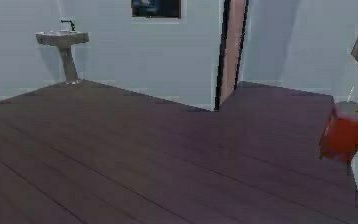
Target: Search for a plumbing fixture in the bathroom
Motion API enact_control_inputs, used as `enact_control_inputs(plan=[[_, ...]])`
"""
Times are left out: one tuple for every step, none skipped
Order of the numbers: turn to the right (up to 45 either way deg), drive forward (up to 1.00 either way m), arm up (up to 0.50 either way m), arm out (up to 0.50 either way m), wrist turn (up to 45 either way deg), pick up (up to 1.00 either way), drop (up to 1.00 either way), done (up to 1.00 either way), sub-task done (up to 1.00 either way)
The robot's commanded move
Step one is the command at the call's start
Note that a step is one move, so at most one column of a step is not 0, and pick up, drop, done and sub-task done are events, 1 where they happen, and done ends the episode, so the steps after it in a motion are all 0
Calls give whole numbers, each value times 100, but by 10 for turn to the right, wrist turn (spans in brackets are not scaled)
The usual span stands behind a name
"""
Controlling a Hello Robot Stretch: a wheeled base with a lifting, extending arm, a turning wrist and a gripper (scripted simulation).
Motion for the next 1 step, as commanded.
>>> enact_control_inputs(plan=[[-450, 0, 0, 0, 0, 0, 0, 0, 0]])
